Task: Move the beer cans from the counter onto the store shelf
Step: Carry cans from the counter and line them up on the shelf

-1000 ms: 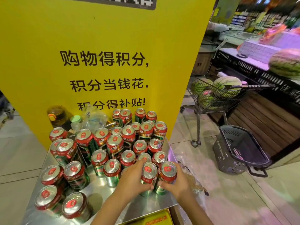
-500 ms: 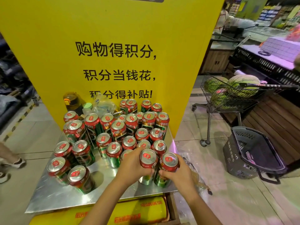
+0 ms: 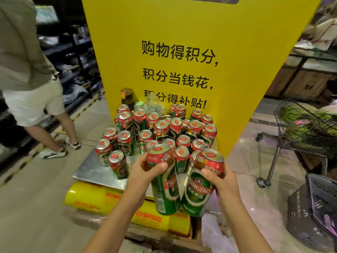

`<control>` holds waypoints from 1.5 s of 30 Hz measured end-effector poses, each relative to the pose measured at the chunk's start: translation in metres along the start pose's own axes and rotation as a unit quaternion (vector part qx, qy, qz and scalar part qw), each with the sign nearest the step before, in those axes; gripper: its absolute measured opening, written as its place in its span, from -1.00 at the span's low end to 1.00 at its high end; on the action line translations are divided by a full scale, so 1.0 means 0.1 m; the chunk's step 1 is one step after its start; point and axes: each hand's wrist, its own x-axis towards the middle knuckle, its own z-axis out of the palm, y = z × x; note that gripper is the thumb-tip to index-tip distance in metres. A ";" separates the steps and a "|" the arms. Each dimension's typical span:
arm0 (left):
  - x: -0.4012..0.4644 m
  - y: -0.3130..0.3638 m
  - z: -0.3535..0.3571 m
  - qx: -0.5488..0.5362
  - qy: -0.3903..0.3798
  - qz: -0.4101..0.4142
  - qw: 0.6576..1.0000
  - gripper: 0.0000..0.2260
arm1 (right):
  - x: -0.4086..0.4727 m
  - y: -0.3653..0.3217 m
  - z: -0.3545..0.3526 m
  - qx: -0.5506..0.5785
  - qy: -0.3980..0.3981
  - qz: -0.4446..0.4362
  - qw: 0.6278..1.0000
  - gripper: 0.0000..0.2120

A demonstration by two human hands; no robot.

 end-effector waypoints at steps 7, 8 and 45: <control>-0.65 0.19 -0.44 -0.084 0.173 0.038 0.981 -0.49 | -0.15 -0.15 0.59 0.099 -0.179 0.020 0.979 -0.46; -0.76 0.23 -0.53 -0.086 0.192 0.040 0.977 -0.47 | -0.19 -0.15 0.70 0.099 -0.195 0.027 0.975 -0.47; -3.01 1.61 -6.72 -0.062 0.659 0.109 0.741 -0.59 | -2.28 1.03 8.28 -0.015 -0.591 0.125 0.797 -0.29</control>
